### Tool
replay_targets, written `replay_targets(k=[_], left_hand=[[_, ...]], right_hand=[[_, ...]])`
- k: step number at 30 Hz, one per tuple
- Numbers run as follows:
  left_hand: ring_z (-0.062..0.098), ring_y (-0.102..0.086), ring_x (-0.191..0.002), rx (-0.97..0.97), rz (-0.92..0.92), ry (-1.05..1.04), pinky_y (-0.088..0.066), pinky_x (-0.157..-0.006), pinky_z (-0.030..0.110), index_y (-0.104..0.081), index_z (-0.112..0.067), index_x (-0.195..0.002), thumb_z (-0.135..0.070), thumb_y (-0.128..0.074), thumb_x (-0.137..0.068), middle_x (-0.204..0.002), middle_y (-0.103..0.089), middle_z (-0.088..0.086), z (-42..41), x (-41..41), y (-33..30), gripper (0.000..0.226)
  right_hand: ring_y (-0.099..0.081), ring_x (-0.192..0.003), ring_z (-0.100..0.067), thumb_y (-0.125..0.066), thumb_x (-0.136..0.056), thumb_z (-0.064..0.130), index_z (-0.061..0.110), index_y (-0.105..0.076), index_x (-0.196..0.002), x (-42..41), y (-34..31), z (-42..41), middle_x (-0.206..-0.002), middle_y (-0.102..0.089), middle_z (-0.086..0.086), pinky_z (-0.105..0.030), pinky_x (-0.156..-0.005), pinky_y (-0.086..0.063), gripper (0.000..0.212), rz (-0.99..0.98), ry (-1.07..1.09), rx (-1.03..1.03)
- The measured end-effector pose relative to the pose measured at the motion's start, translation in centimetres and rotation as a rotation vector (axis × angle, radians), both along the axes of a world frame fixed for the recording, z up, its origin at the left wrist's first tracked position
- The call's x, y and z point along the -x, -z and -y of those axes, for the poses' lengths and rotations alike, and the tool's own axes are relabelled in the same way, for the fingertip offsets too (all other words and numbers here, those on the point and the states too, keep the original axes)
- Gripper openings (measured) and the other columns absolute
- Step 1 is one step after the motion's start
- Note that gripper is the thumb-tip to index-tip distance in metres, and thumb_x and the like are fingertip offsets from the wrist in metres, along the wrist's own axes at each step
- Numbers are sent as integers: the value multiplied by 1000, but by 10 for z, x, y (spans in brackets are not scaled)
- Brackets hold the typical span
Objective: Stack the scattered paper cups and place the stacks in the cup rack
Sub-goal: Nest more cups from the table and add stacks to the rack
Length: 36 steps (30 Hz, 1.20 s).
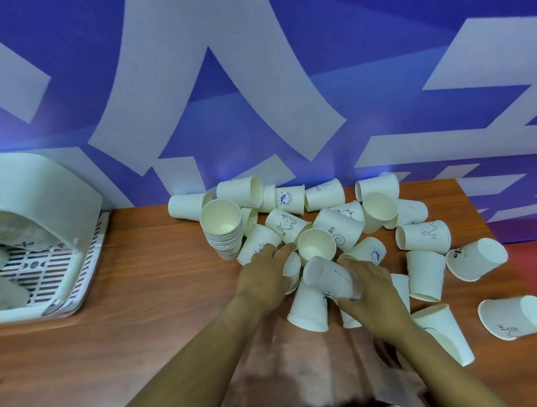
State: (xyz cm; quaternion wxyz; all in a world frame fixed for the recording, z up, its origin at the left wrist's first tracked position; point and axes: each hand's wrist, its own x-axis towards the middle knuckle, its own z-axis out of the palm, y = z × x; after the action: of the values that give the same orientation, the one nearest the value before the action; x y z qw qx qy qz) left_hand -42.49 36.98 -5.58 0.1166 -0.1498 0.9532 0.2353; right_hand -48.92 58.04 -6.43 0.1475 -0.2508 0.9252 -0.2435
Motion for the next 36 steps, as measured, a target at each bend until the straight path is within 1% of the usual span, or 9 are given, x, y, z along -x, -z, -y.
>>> replay_targets(k=[4,9,14,17,19,23,27,31,36], left_hand=[[26,-51,-109,-69,-65,-42,-50,-86,38,-25,-38,-145,-33,-53,-88,-131,-37,3,2,-19,-14,64],[23,-51,-107,-215,-181,-203,-47,-82,32,-34,-27,-135,-30,-60,-82,-127,-33,-1,14,-70,-31,59],[16,-44,-85,-308,-294,-368,-31,-62,24,-36,-21,-100,-19,-72,-71,-101,-40,0,40,-114,-45,46],[17,-46,-80,-334,-308,-469,-30,-54,23,-35,-20,-91,-17,-74,-65,-93,-45,0,56,-138,-50,47],[18,-50,-85,-339,-301,-519,-33,-56,22,-37,-21,-98,-15,-75,-64,-97,-46,0,64,-153,-56,51],[15,-46,-94,-298,-245,-480,-37,-75,22,-34,-26,-135,-12,-71,-69,-114,-35,1,83,-175,-63,77],[13,-47,-87,-292,-233,-430,-36,-72,22,-39,-25,-132,-7,-64,-73,-113,-32,0,103,-190,-68,67],[17,-51,-94,-341,-246,-376,-34,-68,24,-42,-26,-120,-13,-64,-68,-109,-48,1,138,-215,-70,58],[16,-53,-99,-420,-276,-372,-39,-69,18,-40,-31,-127,-17,-67,-56,-111,-51,-2,207,-261,-77,77]], right_hand=[[-43,-115,-18,-73,-73,29,28,-47,-131,-5,-18,3,-124,-53,5,-24,-90,-27,64,-44,10,32],[-47,-109,-16,-73,-73,33,26,-47,-131,-17,-39,15,-120,-50,1,-29,-88,-39,64,-20,64,115],[-39,-101,-2,-72,-78,29,27,-44,-135,-41,-60,52,-127,-42,4,-21,-85,-33,64,17,25,192],[-38,-99,-1,-73,-77,24,27,-45,-134,-56,-67,70,-124,-42,4,-17,-83,-31,64,9,2,231],[-40,-101,-4,-75,-75,22,26,-47,-133,-66,-70,79,-122,-42,3,-17,-86,-31,64,-8,-3,243],[-41,-98,-9,-75,-74,21,23,-48,-132,-87,-77,87,-118,-36,5,-21,-87,-34,63,-13,27,228],[-43,-99,-9,-75,-74,21,24,-48,-131,-107,-85,97,-116,-36,5,-21,-86,-38,63,-27,67,239],[-47,-107,-14,-76,-74,24,23,-48,-132,-134,-93,128,-118,-39,2,-22,-88,-39,64,-58,86,214],[-47,-106,-11,-73,-77,32,23,-40,-138,-185,-106,204,-127,-41,0,-19,-86,-38,70,-47,38,149]])
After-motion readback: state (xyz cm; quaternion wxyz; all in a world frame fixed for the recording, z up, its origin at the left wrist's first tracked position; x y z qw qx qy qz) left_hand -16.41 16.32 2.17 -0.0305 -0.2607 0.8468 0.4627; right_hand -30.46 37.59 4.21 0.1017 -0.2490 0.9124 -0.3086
